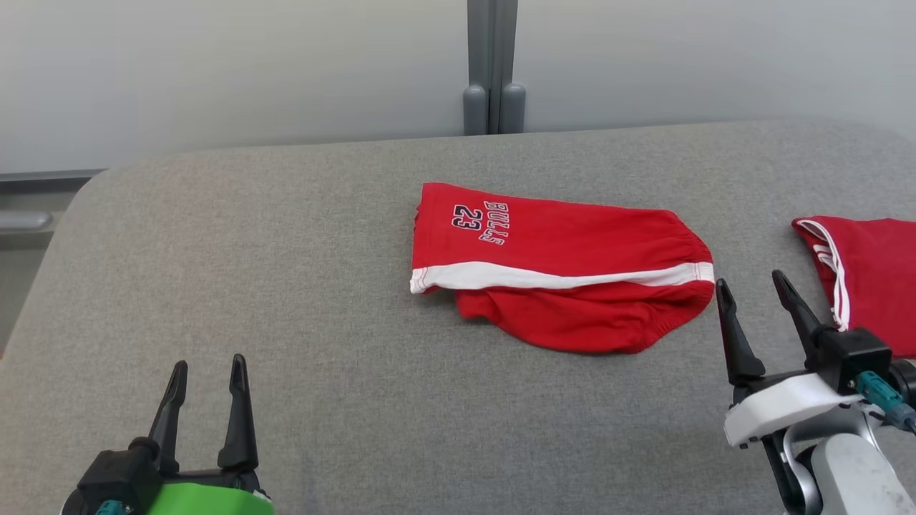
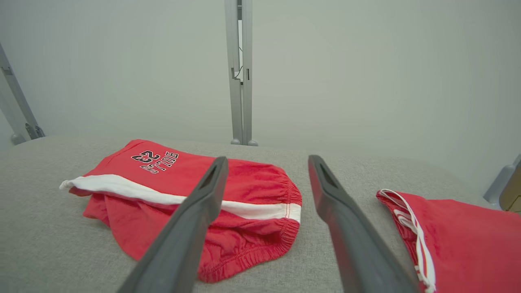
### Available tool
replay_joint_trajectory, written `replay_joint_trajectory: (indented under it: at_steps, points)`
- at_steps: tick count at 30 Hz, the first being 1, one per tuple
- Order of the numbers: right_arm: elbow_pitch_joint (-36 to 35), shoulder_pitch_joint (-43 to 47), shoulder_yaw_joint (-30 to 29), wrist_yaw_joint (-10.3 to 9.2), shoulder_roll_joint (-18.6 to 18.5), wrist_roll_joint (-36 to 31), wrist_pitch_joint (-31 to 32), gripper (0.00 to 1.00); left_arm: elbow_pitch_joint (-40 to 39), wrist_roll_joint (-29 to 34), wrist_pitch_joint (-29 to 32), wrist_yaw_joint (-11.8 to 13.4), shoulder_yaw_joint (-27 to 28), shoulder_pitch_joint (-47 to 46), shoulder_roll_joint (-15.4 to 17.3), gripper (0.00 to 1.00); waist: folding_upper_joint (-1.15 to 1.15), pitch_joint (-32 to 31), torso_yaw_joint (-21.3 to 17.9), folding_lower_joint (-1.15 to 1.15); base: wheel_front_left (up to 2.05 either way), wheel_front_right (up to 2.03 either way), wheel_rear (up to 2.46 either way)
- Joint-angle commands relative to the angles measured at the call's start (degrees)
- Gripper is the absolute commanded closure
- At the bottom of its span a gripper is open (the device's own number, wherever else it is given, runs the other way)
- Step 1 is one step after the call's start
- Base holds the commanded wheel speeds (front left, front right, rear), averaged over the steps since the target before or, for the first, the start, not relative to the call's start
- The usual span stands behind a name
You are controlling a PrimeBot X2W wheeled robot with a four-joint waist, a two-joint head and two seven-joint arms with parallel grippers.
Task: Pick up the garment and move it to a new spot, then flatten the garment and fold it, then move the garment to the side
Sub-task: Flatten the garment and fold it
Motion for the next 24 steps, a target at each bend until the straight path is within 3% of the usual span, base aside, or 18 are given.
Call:
replay_joint_trajectory:
  at_steps: [1,10,24]
  points:
    - [-1.48,1.49,-0.98,-0.07,0.66,-0.84,0.63,0.00,0.25,0.77,-0.15,-0.27,0.31,0.98,0.31,0.00,0.00,-1.07,-0.71,0.00,0.00,0.00,0.00]
    - [-7.51,5.93,-3.58,-0.07,4.20,-3.36,3.62,0.00,1.22,1.20,-0.15,-0.27,0.56,1.31,0.47,0.00,0.00,-2.17,-2.73,0.00,0.00,0.00,0.00]
    - [-9.36,7.08,-3.46,-0.07,5.04,-3.15,5.31,0.00,2.09,1.01,-0.15,-0.26,0.60,1.13,0.12,0.00,0.00,-1.89,-3.87,0.00,0.00,0.00,0.00]
